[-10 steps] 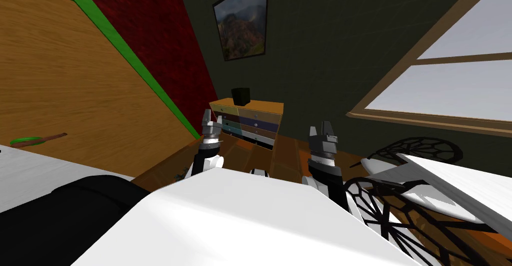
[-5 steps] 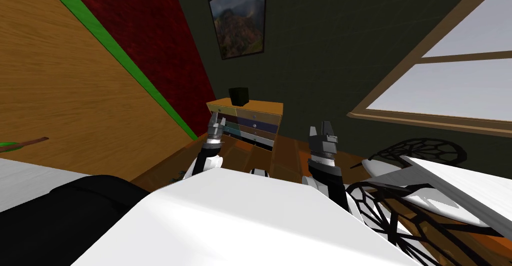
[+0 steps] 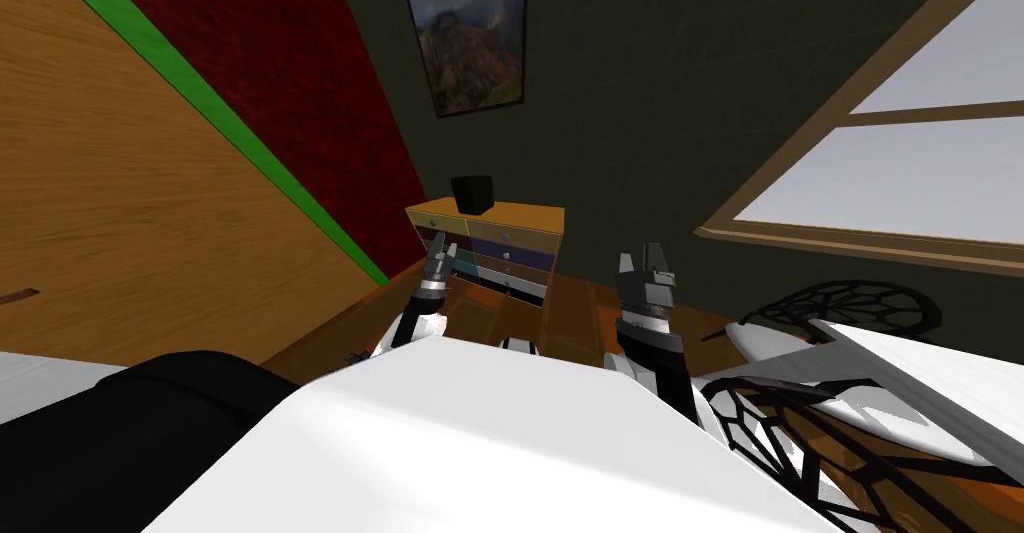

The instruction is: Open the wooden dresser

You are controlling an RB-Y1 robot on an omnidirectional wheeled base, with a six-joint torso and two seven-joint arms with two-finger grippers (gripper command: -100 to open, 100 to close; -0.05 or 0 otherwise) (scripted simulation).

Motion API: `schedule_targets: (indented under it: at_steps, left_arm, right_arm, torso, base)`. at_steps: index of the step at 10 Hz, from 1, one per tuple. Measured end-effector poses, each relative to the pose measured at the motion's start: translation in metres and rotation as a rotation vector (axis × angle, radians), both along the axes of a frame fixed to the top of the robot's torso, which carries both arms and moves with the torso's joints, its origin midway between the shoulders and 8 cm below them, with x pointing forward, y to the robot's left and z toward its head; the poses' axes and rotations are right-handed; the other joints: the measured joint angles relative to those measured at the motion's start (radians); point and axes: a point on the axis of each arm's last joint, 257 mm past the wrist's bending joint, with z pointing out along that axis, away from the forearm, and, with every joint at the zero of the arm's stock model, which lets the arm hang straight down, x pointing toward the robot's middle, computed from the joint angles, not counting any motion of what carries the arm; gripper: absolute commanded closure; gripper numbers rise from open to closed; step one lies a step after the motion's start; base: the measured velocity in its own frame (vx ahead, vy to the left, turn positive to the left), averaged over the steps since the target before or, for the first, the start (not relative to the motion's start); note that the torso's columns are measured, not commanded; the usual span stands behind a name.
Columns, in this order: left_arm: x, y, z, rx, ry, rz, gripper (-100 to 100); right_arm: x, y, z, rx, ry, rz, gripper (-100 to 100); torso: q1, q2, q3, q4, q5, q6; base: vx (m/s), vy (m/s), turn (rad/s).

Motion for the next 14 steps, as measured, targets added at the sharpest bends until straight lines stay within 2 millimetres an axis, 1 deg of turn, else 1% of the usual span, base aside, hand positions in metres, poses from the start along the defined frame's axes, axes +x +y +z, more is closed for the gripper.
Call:
schedule_targets:
  at_steps: [5, 7, 9, 11, 12, 14]
  left_arm:
    - [0.024, 0.007, -0.050, 0.000, 0.089, -0.005, -100]
    - [0.028, 0.008, -0.063, -0.001, 0.118, -0.005, -100]
    - [0.037, 0.013, -0.079, -0.003, 0.146, -0.005, -100]
    - [0.040, 0.015, -0.102, -0.009, 0.183, -0.004, -100]
    - [0.044, 0.015, -0.110, -0.015, 0.197, -0.004, -100]
    - [0.050, 0.016, -0.131, -0.027, 0.230, -0.002, -100]
  right_arm:
    - [0.000, 0.000, 0.000, 0.000, 0.000, 0.000, 0]
    - [0.000, 0.000, 0.000, 0.000, 0.000, 0.000, 0]
    - [0.000, 0.000, 0.000, 0.000, 0.000, 0.000, 0]
    - [0.000, 0.000, 0.000, 0.000, 0.000, 0.000, 0]
    - [0.000, 0.000, 0.000, 0.000, 0.000, 0.000, 0]
    - [0.000, 0.000, 0.000, 0.000, 0.000, 0.000, 0]
  torso:
    - [0.001, 0.001, 0.000, 0.000, 0.000, 0.000]
    - [0.000, 0.003, 0.002, 0.001, 0.000, 0.000]
    - [0.000, 0.000, 0.000, 0.000, 0.000, 0.000]
    - [0.001, -0.001, 0.000, 0.000, 0.000, 0.000]
    - [0.001, 0.000, 0.000, 0.000, 0.000, 0.000]
    - [0.000, 0.000, 0.000, 0.000, 0.000, 0.000]
  base:
    - [0.121, -0.013, -0.034]
    - [0.082, -0.013, -0.013]
    - [0.113, -0.013, -0.034]
    - [0.122, -0.010, -0.037]
    - [0.133, -0.023, -0.031]
    - [0.156, -0.011, -0.035]
